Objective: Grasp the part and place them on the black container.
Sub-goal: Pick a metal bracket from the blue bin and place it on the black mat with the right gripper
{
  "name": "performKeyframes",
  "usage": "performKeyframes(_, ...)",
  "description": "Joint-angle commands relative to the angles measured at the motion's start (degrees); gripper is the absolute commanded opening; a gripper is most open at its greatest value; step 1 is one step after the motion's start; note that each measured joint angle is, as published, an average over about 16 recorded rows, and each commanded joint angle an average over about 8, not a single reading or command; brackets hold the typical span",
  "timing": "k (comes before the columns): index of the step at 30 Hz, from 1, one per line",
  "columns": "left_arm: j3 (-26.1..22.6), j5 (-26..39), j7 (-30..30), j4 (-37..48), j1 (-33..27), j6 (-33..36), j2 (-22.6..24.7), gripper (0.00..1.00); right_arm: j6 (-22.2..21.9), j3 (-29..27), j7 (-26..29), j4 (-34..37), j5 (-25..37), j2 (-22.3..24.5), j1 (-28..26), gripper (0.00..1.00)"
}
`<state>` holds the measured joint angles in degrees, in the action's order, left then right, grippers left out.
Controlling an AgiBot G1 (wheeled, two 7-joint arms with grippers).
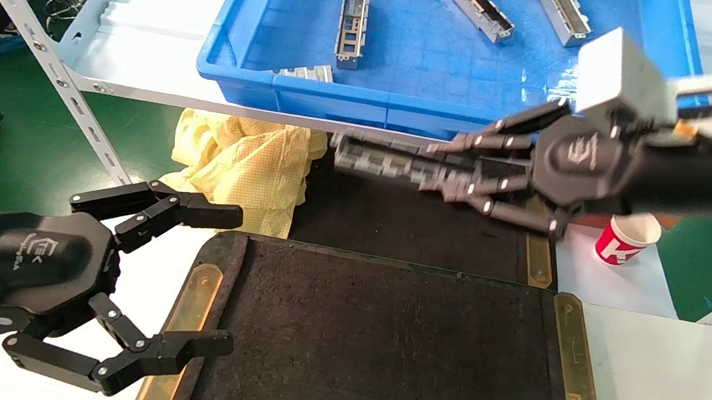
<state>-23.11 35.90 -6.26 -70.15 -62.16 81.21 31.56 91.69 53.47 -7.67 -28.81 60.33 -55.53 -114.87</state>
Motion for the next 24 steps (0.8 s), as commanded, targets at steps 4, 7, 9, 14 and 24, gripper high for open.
performKeyframes(4, 0.0, 0.0, 0.0, 0.0, 0.0, 0.0, 0.0, 1.00, -0.2, 4.4, 1.2, -5.8, -3.1, 1.4, 1.6, 0.00)
performKeyframes(7, 0.0, 0.0, 0.0, 0.0, 0.0, 0.0, 0.0, 1.00, -0.7, 6.6, 0.6, -6.2, -4.1, 1.0, 2.1, 0.00)
performKeyframes(9, 0.0, 0.0, 0.0, 0.0, 0.0, 0.0, 0.0, 1.00, -1.2, 7.6, -0.1, -5.6, -4.4, 0.4, 2.5, 0.00)
performKeyframes(14, 0.0, 0.0, 0.0, 0.0, 0.0, 0.0, 0.0, 1.00, -2.5, 8.7, -2.4, -2.6, -4.7, -1.6, 3.9, 0.00)
performKeyframes(24, 0.0, 0.0, 0.0, 0.0, 0.0, 0.0, 0.0, 1.00, -5.2, 8.8, -6.1, 1.7, -5.5, -5.2, 8.1, 0.00)
